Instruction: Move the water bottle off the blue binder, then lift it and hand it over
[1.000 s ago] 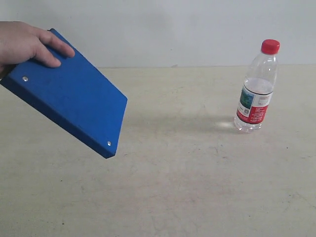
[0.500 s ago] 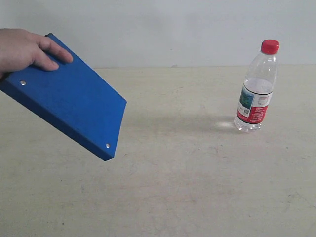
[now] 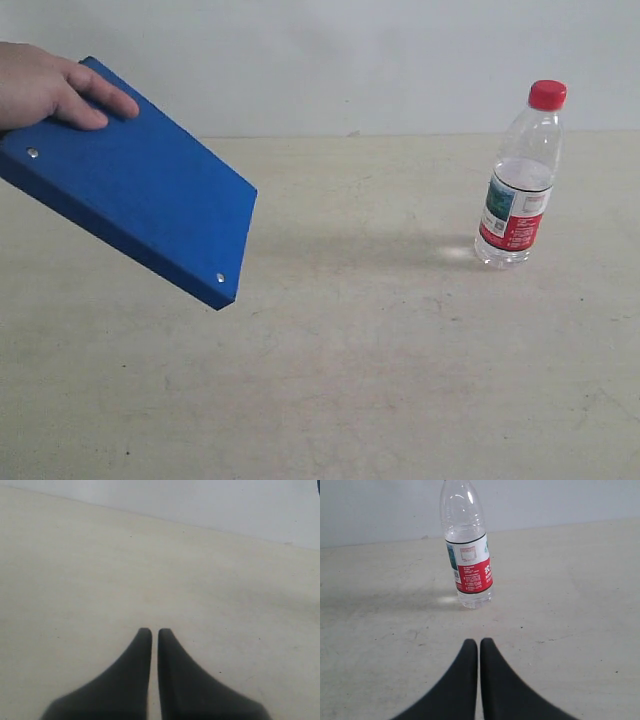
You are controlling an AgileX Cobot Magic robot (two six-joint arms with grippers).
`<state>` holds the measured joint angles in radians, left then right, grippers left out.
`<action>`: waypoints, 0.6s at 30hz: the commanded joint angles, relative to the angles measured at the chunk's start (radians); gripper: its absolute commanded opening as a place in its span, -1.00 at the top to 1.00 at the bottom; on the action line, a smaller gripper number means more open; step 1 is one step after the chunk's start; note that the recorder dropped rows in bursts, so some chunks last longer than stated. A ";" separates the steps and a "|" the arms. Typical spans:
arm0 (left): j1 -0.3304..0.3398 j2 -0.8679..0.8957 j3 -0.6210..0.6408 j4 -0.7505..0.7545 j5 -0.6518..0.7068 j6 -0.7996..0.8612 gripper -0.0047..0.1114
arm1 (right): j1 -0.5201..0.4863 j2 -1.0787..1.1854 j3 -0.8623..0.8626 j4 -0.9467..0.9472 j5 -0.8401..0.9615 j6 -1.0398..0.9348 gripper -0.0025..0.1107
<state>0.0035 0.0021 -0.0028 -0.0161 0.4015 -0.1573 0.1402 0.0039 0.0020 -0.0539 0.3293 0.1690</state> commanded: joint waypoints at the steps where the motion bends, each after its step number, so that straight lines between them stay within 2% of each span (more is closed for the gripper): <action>1: -0.005 -0.002 0.003 0.005 -0.025 0.026 0.84 | -0.002 -0.004 -0.002 -0.003 -0.007 0.005 0.96; 6: -0.005 -0.002 0.003 0.005 -0.092 0.031 0.84 | -0.002 -0.004 -0.002 -0.003 -0.007 0.006 0.96; 18: -0.005 -0.002 0.003 0.005 -0.093 0.031 0.84 | -0.002 -0.004 -0.002 -0.003 -0.007 0.006 0.96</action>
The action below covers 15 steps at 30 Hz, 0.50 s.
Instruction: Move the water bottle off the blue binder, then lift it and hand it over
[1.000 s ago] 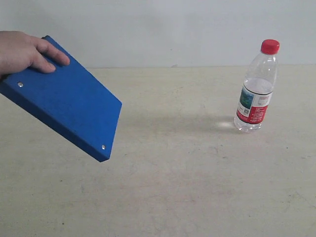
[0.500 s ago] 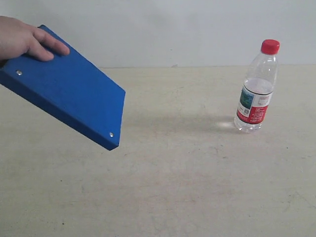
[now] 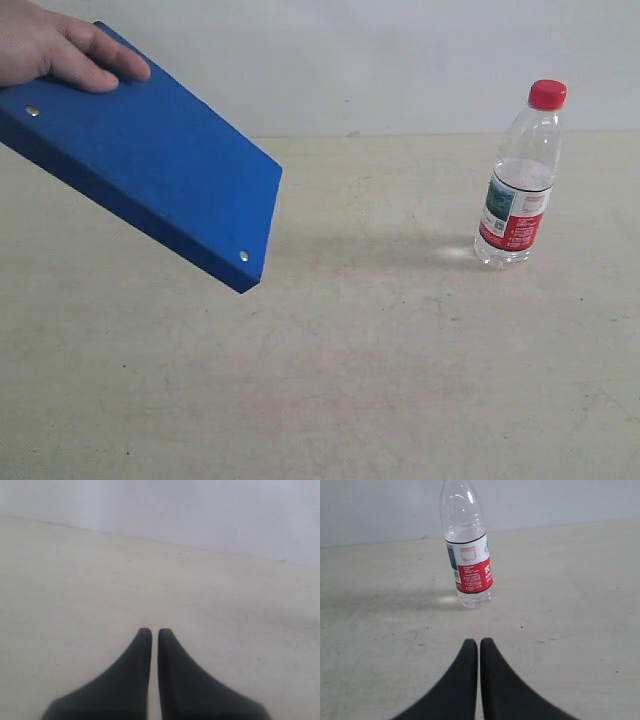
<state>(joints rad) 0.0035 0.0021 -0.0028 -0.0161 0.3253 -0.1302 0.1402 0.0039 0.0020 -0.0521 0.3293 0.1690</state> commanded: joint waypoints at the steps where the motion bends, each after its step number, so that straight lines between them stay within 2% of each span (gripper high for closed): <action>1: -0.005 -0.002 0.003 0.005 -0.017 0.004 0.84 | -0.002 -0.004 -0.002 -0.005 -0.007 0.006 0.96; 15: -0.016 -0.002 0.003 0.005 -0.019 0.004 0.84 | -0.002 -0.004 -0.002 -0.005 -0.007 0.006 0.96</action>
